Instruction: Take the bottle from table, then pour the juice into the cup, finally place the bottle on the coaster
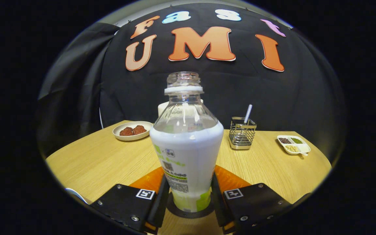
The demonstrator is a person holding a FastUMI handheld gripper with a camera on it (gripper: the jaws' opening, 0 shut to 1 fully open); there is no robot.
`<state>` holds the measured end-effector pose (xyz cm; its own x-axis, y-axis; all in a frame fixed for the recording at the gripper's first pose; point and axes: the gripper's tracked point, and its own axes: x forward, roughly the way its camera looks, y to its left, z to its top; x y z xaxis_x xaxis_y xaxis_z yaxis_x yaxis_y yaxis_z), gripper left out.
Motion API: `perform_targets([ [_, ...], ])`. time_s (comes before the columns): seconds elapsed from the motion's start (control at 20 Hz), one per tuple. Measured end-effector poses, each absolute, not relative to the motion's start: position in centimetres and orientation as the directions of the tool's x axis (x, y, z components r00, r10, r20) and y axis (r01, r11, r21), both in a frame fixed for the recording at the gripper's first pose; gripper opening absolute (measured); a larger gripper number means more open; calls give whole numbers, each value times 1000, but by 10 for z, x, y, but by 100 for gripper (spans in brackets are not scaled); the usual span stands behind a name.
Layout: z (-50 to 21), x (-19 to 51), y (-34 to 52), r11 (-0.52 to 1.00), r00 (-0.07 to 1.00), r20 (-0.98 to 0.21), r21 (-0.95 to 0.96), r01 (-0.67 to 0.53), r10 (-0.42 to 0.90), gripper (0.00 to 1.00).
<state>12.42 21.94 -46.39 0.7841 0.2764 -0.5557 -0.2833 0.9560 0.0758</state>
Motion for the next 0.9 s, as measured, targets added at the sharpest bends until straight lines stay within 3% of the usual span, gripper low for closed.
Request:
perform_targets([
  [0.1, -463, 125, 219, 959, 789, -552, 82, -273, 272, 62],
  [0.3, -470, 116, 218, 958, 755, -594, 113, -263, 277, 71],
  [0.35, -466, 113, 217, 956, 750, -597, 118, -268, 284, 84],
  [0.45, -449, 110, 217, 950, 761, -573, 123, -288, 305, 95],
  [0.9, -297, 85, 170, 951, 870, -388, 65, -302, 303, 97],
])
